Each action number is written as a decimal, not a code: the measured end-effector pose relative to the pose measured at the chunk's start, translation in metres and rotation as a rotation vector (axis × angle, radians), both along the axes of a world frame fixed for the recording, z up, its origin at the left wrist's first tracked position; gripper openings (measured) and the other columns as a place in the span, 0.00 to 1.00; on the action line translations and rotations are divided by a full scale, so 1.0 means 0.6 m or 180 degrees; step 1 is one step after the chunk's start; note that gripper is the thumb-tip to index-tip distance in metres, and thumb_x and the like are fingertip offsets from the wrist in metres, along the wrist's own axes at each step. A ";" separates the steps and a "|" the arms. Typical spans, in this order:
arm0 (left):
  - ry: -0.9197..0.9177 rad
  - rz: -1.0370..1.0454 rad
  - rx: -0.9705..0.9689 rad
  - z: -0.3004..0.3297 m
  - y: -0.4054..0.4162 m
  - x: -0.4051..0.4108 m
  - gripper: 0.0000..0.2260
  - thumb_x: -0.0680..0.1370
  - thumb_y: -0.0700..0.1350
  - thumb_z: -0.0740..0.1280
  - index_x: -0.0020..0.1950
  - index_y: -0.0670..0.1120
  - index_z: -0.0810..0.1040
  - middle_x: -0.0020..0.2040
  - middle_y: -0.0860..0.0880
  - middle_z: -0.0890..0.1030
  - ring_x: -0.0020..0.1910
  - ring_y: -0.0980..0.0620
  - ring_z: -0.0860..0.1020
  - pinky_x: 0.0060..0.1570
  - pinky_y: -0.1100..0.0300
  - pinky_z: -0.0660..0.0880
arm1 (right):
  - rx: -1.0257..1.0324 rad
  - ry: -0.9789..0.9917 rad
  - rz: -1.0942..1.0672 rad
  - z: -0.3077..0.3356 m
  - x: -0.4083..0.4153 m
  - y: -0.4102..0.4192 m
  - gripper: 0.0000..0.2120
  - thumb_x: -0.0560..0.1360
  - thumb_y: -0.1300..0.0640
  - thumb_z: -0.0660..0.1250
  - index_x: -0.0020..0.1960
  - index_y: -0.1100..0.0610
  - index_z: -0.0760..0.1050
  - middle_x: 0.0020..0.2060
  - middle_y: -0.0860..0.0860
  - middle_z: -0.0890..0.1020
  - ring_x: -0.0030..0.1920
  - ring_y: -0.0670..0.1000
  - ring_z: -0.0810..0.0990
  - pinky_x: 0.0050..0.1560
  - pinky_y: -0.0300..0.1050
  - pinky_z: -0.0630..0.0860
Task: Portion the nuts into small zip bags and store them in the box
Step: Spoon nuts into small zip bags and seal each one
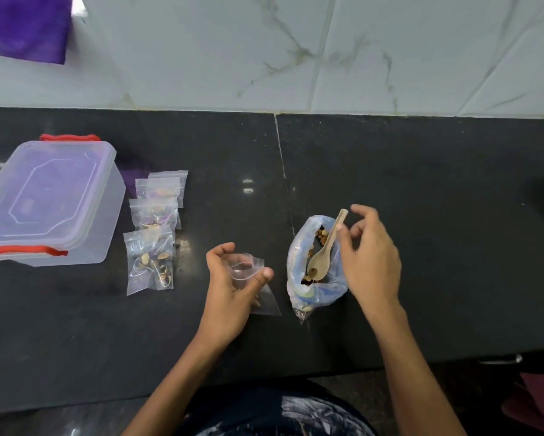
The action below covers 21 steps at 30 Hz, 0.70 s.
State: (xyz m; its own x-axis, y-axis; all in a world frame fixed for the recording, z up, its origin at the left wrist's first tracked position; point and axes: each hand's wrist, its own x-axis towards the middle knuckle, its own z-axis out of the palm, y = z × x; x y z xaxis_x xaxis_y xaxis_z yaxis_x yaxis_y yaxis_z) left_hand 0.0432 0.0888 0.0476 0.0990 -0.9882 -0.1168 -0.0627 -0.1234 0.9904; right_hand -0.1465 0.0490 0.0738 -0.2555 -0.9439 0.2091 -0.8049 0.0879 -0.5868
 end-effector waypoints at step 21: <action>0.0598 0.0415 0.0798 0.030 0.022 0.126 0.15 0.77 0.36 0.67 0.59 0.50 0.68 0.43 0.45 0.79 0.34 0.51 0.79 0.36 0.54 0.77 | 0.1665 -0.3071 0.1014 -0.013 0.213 0.064 0.06 0.78 0.55 0.65 0.50 0.56 0.79 0.41 0.50 0.84 0.43 0.44 0.83 0.42 0.36 0.78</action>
State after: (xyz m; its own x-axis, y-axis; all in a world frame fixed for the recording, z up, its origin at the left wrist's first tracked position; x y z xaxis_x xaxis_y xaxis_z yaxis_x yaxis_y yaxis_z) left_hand 0.1187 0.1022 0.0655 0.1763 -0.9069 -0.3827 0.1502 -0.3595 0.9210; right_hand -0.0188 0.0874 0.0660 0.1703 -0.9083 -0.3821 -0.0679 0.3760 -0.9241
